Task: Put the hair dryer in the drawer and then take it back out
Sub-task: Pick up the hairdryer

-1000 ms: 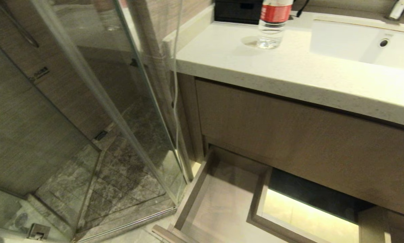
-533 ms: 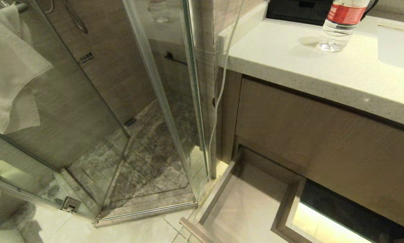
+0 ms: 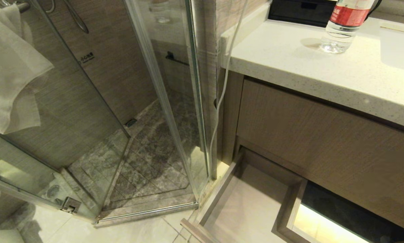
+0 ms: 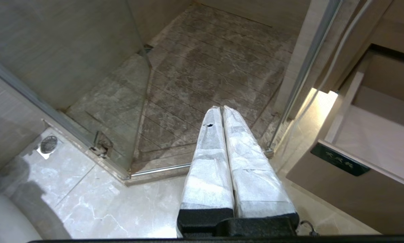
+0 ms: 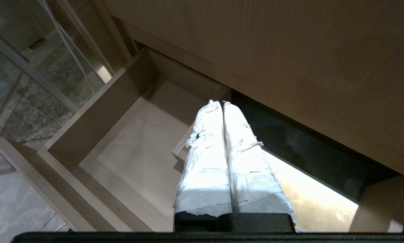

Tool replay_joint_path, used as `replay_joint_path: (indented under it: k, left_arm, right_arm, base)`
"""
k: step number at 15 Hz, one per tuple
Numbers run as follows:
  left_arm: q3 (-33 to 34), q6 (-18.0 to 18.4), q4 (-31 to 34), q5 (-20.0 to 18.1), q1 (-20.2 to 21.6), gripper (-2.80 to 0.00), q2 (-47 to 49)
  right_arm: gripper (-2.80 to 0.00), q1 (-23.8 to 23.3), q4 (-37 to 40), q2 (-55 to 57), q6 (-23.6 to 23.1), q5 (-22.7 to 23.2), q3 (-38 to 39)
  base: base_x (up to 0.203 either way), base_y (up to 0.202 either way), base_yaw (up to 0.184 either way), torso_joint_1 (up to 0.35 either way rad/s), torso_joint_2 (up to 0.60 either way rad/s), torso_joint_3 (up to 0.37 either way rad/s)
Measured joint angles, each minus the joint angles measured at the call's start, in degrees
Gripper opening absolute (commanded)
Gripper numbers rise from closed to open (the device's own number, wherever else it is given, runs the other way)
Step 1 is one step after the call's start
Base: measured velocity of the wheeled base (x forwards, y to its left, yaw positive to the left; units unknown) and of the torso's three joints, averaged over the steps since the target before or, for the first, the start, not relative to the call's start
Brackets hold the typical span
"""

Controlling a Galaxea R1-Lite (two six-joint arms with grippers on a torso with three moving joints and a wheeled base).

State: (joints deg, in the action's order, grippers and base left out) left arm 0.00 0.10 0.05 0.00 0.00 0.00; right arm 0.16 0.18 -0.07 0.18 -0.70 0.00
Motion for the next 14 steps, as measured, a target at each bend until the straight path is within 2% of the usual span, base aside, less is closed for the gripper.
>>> replay_joint_path:
  k: [6, 14]
  left_arm:
    - [0.0, 0.0, -0.02, 0.0, 0.05, -2.8, 0.0]
    - [-0.02, 0.01, 0.0, 0.0, 0.0, -2.8, 0.0]
  right_arm:
    - [-2.8, 0.05, -0.07, 0.0, 0.04, 0.02, 0.0]
    - [-2.8, 0.02, -0.08, 0.0, 0.09, 0.0, 0.0]
  base:
    - [0.001, -0.001, -0.011, 0.0, 0.0, 0.0]
    - [0.005, 0.008, -0.177, 0.001, 0.0, 0.003]
